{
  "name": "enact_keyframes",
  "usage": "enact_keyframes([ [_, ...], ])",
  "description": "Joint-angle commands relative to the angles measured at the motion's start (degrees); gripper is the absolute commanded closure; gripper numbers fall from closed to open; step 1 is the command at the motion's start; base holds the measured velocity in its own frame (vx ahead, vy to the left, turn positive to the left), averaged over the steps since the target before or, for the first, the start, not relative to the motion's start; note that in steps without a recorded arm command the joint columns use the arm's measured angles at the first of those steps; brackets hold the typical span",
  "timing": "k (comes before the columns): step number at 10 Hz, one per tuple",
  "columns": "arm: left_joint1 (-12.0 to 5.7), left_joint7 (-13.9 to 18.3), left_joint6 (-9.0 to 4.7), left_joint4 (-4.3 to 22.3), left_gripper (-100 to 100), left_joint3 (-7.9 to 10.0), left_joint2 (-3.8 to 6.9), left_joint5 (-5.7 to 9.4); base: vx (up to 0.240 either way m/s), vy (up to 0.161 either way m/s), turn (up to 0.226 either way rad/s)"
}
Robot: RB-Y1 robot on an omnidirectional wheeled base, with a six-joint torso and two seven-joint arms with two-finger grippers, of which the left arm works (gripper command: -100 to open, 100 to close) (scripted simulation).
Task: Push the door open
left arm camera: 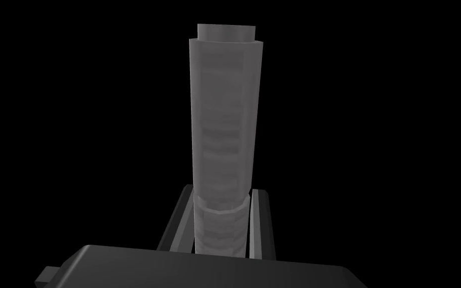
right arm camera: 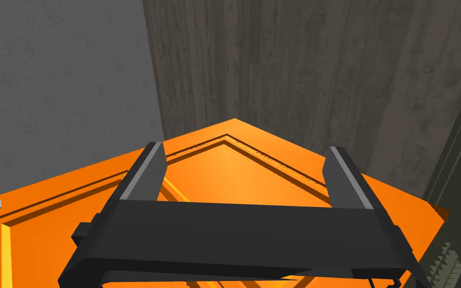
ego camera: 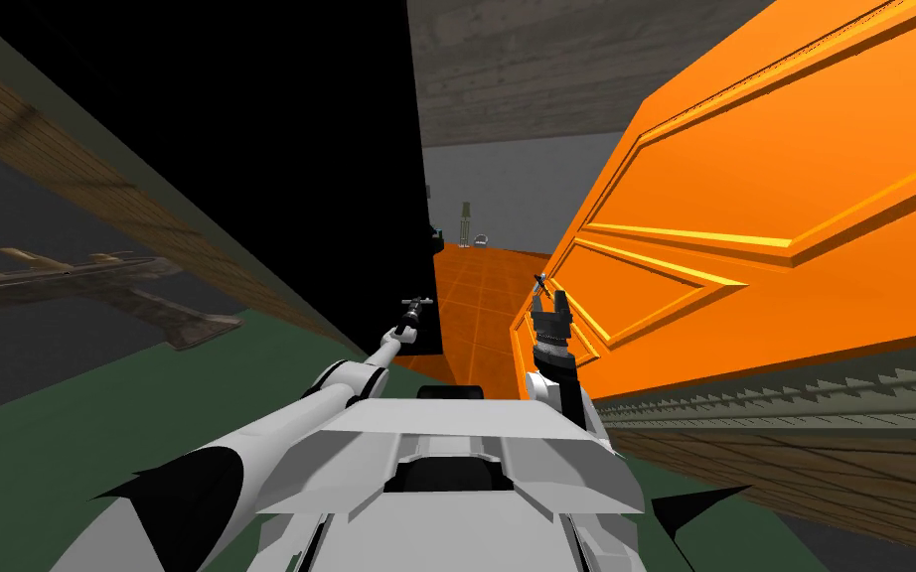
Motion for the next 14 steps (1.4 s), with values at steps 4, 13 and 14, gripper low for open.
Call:
enact_keyframes([
  [4, -0.16, -0.9, -0.82, 2.1, 100, 2.42, 1.25, 0.71, 0.067, -0.075, 0.049],
  [13, 0.17, -2.1, -0.87, 2.5, 100, 5.09, 2.29, 1.51, 0.084, -0.070, 0.036],
  [14, 0.17, -2.1, -0.87, 2.5, 100, 5.09, 2.29, 1.51, 0.048, -0.025, 0.013],
])
